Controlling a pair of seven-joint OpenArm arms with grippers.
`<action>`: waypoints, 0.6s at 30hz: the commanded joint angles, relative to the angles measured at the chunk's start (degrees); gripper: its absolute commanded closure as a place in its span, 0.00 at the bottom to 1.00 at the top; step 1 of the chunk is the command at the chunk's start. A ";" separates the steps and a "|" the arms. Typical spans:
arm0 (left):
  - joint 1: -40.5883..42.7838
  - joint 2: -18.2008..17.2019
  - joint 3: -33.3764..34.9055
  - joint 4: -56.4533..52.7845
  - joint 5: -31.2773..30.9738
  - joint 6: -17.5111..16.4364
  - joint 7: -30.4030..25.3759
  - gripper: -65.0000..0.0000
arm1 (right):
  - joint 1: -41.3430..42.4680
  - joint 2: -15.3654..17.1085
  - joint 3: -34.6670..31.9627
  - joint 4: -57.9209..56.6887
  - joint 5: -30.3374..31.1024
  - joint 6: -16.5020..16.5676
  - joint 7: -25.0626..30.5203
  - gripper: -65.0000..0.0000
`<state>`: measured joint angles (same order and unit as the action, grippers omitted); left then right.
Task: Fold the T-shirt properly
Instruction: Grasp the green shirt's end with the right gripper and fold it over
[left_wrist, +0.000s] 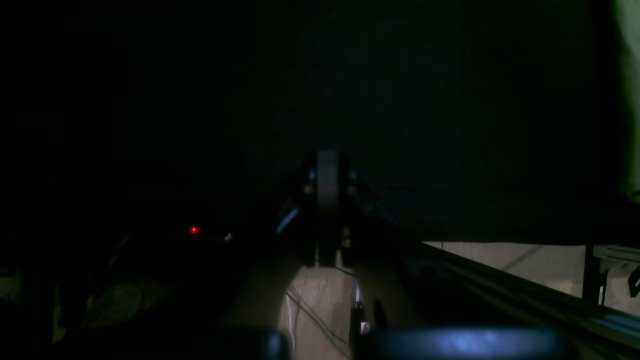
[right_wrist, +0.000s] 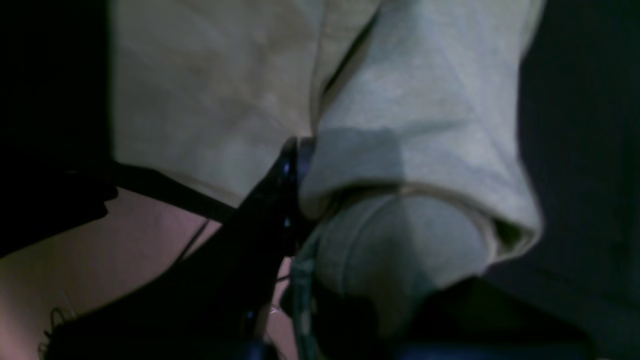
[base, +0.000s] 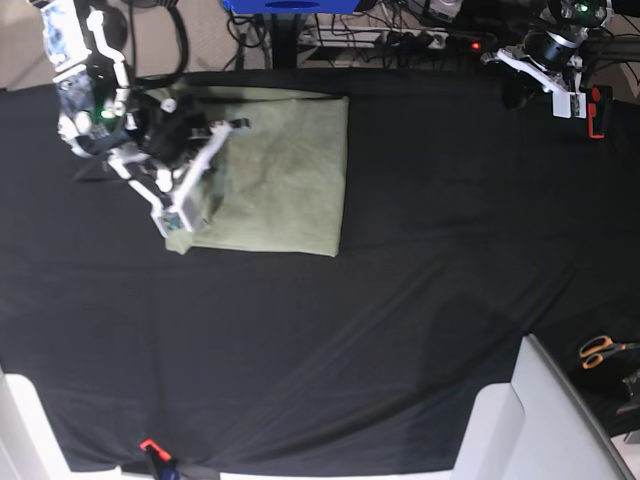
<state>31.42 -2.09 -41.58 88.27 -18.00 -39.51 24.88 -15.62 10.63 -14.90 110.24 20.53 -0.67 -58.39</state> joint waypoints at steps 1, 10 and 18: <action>0.36 -0.42 -0.31 0.83 -0.77 -0.49 -1.10 1.00 | 1.16 -0.04 -0.45 0.84 0.34 0.01 0.76 1.00; 0.36 -0.42 -0.31 0.83 -0.77 -0.49 -1.10 1.00 | 5.46 -6.19 -1.32 -1.36 0.34 0.01 -4.51 1.00; 0.36 -0.42 -0.31 0.83 -0.77 -0.49 -1.10 1.00 | 6.34 -6.81 -3.26 -7.86 0.34 0.01 -2.14 0.99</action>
<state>31.42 -2.09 -41.58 88.27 -17.98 -39.48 24.88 -10.00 3.79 -18.15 101.38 20.36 -0.86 -61.19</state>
